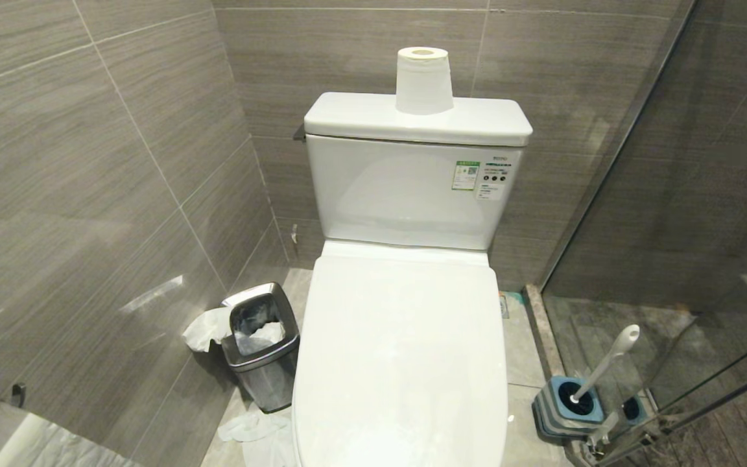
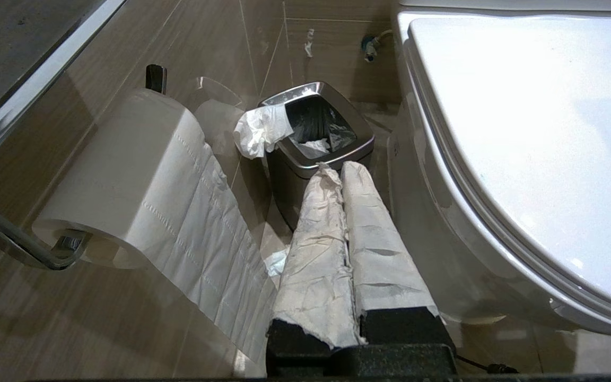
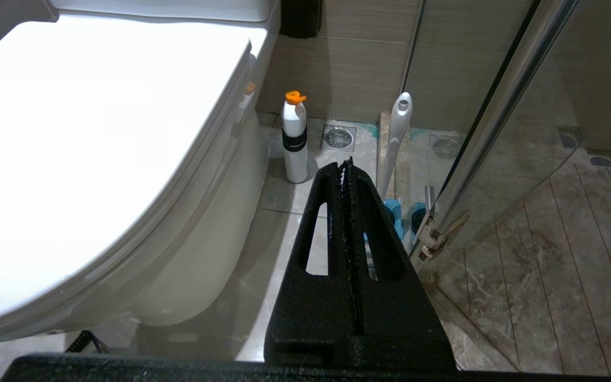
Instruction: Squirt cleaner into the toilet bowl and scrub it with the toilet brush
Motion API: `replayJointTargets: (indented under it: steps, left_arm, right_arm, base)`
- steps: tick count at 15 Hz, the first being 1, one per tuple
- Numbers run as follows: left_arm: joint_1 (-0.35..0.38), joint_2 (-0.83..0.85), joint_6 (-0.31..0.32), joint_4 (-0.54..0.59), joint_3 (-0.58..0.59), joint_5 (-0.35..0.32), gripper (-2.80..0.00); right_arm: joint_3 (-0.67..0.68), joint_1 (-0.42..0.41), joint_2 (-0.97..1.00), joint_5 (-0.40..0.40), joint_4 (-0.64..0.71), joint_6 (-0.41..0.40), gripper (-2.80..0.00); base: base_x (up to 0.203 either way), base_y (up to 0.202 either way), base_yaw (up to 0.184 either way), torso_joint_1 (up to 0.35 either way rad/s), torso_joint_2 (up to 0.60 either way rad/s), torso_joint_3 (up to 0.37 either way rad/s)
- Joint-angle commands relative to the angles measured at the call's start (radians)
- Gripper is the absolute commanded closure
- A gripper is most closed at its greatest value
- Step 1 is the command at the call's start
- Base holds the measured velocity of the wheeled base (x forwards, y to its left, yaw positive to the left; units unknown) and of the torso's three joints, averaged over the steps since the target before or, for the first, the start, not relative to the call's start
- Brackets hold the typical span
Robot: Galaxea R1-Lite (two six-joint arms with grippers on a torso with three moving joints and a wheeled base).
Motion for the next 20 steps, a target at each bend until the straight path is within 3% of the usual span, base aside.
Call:
replayJointTargets:
  steps: [1,20]
  left_arm:
    - [0.000,0.002,0.004,0.006,-0.002,0.000,0.00]
    - [0.000,0.002,-0.001,0.001,0.000,-0.001,0.00]
  right_arm:
    - [0.000,0.000,0.001,0.001,0.000,-0.001,0.00]
    - [0.000,0.000,0.000,0.011,0.000,-0.036,0.00]
  base:
    - [0.000,0.000,0.000,0.000,0.00,0.000]
    - [0.000,0.000,0.000,0.000,0.00,0.000]
